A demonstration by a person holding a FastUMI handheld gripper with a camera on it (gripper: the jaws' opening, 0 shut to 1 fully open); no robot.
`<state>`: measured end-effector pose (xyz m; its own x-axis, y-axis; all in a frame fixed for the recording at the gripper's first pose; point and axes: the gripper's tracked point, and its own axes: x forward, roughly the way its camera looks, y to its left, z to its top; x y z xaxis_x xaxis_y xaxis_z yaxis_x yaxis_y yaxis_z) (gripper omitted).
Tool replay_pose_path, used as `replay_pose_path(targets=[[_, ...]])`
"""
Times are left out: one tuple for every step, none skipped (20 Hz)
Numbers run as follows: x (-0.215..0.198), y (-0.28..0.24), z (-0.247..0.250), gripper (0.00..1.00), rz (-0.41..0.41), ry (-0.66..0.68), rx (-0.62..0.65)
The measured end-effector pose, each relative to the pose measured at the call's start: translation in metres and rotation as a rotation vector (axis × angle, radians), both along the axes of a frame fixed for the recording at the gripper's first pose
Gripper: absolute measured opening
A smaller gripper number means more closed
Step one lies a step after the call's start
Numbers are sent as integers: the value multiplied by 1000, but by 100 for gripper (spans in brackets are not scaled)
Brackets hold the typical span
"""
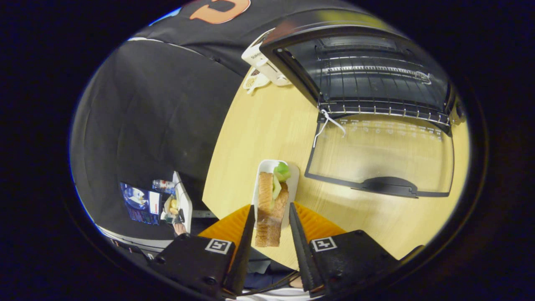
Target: Open the toaster oven, put the food inside, and close the toaster oven door.
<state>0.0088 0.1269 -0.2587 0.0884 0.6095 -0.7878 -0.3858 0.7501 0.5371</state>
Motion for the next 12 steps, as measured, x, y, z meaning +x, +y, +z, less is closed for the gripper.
replay_pose_path(targets=[[-1,1,-1,55,2,2,-3],[-2,1,-2,53,2,11,-10],[-4,2,-2,51,1,16,-11],[-5,3,-4,50,7,21,-18],[-6,2,-6,48,8,21,-25],[-6,2,-7,48,9,23,-28],[-7,2,-9,45,2,26,-28],[-5,1,-10,43,-21,27,-28],[-7,1,-9,41,-25,24,-20],[-6,0,-9,39,-22,15,-17],[-9,1,-9,36,-21,9,-12],[-13,0,-7,36,-14,9,-4]])
